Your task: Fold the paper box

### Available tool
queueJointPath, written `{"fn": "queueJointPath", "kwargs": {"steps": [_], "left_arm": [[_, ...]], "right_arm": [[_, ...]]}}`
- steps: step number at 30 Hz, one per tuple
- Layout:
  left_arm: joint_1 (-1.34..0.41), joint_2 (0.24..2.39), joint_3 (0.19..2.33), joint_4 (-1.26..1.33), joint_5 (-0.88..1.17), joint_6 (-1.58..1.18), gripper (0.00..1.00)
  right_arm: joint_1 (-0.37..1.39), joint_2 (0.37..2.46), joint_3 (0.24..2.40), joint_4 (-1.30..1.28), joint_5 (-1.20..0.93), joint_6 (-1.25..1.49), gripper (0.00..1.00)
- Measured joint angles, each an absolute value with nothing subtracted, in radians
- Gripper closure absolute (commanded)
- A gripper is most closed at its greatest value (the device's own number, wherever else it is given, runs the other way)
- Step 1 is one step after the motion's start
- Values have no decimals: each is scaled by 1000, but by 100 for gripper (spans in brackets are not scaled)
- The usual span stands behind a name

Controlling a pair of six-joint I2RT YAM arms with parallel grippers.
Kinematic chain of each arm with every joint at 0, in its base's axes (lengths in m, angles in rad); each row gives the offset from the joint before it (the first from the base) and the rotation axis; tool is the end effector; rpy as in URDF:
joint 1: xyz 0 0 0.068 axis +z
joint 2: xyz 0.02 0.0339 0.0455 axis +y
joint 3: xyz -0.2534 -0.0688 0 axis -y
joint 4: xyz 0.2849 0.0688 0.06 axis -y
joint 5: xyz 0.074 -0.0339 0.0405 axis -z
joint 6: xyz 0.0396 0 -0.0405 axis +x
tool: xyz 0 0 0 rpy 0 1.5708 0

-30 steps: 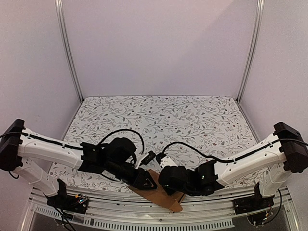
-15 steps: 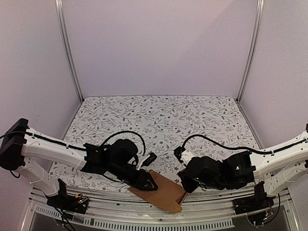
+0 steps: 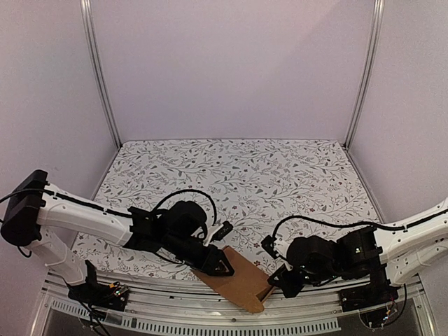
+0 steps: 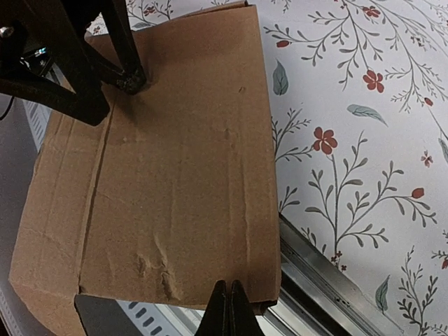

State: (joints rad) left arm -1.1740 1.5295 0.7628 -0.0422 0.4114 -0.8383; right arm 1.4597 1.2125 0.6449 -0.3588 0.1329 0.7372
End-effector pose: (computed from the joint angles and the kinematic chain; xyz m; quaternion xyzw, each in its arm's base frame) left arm 0.1139 -0.3128 0.1324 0.2267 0.8833 -0.4089 0.0346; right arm 0.0353 0.2694 0.1577 -0.3148 0.8928 0.2527 0.1998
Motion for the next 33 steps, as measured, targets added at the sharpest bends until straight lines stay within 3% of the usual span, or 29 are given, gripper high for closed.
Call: {"fn": "queueJointPath", "kwargs": {"steps": [11,24,33], "left_arm": [[-1174,1532,764,-54,405,-838,61],[-1174,1532,765,-58,402,-834,61],[-1174,1532,766,-61,400,-834,62]], "right_arm": [[1458,1291,642,-216,52,767,100],[1460,1067,640,-352,-43,765,100],[1460,1126,636,-360,-128,759,100]]}}
